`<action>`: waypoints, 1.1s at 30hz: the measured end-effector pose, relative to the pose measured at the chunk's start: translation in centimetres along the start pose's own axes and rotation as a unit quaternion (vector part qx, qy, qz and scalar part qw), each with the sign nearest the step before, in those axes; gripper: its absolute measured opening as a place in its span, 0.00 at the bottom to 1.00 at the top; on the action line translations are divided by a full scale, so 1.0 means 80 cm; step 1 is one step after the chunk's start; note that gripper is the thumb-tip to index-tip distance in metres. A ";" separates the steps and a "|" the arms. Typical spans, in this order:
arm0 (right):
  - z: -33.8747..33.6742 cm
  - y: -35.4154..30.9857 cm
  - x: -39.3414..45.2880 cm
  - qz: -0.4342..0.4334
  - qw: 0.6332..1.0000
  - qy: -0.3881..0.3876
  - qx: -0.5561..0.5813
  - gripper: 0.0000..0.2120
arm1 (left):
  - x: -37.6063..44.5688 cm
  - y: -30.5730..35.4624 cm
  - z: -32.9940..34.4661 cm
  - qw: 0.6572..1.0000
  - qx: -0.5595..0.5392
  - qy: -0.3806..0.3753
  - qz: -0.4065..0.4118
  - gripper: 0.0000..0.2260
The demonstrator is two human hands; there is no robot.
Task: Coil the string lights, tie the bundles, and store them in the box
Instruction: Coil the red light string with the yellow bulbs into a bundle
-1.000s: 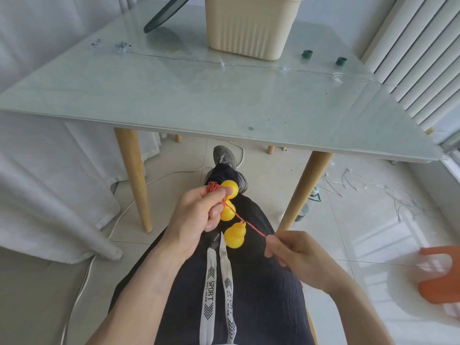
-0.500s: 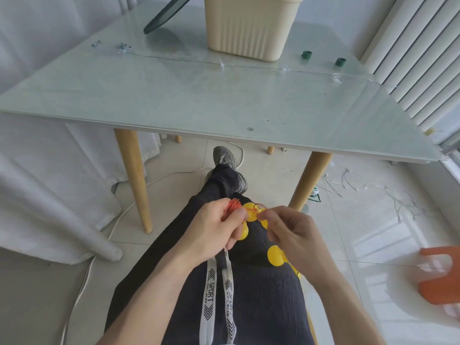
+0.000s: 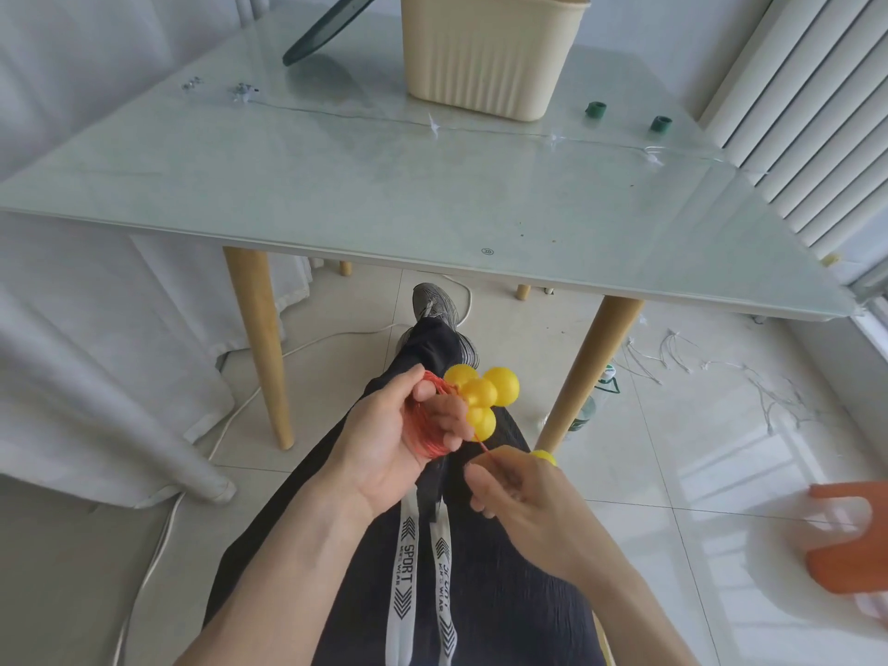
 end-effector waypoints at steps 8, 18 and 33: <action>-0.028 0.042 -0.006 0.052 0.991 0.075 -0.097 0.09 | 0.003 0.016 0.004 0.995 -0.073 -0.011 0.065 0.15; -0.019 -0.051 -0.025 -0.101 0.993 -0.009 -0.062 0.10 | 0.000 0.005 0.025 0.989 0.108 -0.048 0.088 0.16; -0.076 -0.076 -0.013 -0.145 0.987 0.046 0.044 0.09 | -0.014 -0.012 0.052 0.935 0.319 -0.145 0.061 0.18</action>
Point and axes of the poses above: each hand's wrist, its own x-axis towards the middle knuckle, its own z-axis out of the palm, y = z × x, the point moved 10 cm from there along x, towards the middle knuckle, and after that the axes turned 4 degrees about -y, right-handed, at the moved point
